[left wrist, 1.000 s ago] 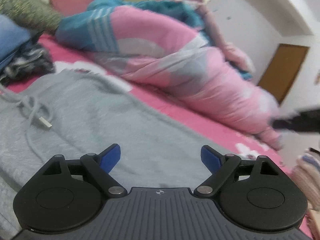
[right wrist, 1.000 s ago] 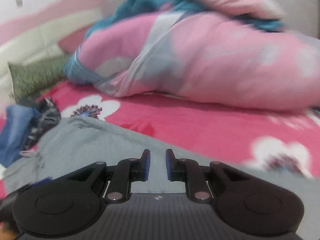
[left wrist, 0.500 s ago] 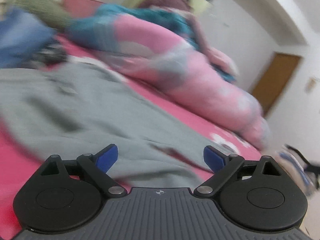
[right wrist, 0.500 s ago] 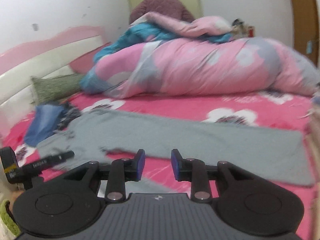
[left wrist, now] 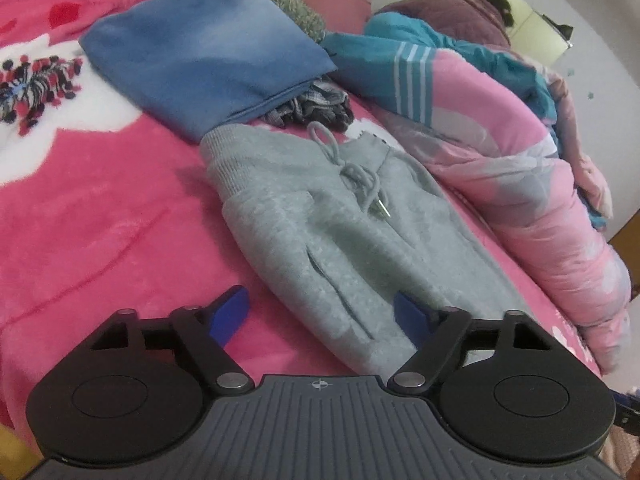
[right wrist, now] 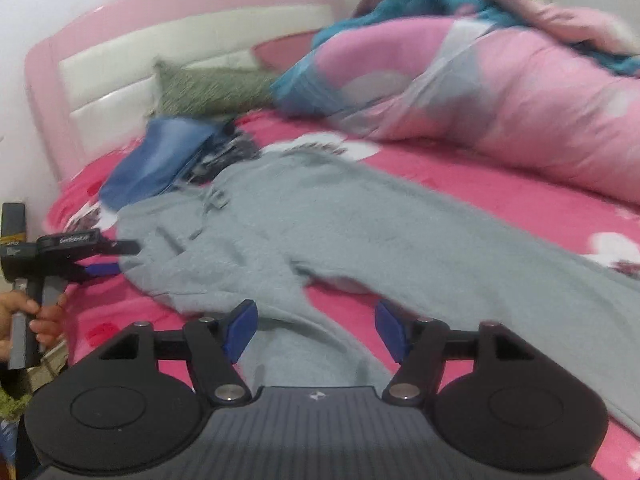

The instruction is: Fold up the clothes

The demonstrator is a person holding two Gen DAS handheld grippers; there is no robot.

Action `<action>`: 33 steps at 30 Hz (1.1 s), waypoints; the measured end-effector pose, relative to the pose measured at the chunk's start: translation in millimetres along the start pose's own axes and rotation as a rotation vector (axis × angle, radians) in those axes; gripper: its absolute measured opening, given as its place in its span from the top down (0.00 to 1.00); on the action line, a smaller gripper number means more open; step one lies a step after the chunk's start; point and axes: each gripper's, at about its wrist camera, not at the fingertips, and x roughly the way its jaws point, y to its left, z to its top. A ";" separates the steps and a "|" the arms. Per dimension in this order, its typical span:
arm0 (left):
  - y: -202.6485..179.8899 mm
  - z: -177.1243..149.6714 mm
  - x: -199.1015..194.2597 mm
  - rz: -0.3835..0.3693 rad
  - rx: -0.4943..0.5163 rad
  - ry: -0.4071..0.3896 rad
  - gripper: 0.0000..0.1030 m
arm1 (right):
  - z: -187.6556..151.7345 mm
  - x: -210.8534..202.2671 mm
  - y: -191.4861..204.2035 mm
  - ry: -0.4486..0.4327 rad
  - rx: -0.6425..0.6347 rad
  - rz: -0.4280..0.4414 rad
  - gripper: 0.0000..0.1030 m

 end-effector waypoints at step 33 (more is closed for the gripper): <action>61.6 55.4 -15.6 -0.081 -0.182 -0.004 1.00 | -99.8 4.1 169.1 0.102 -0.718 0.060 0.97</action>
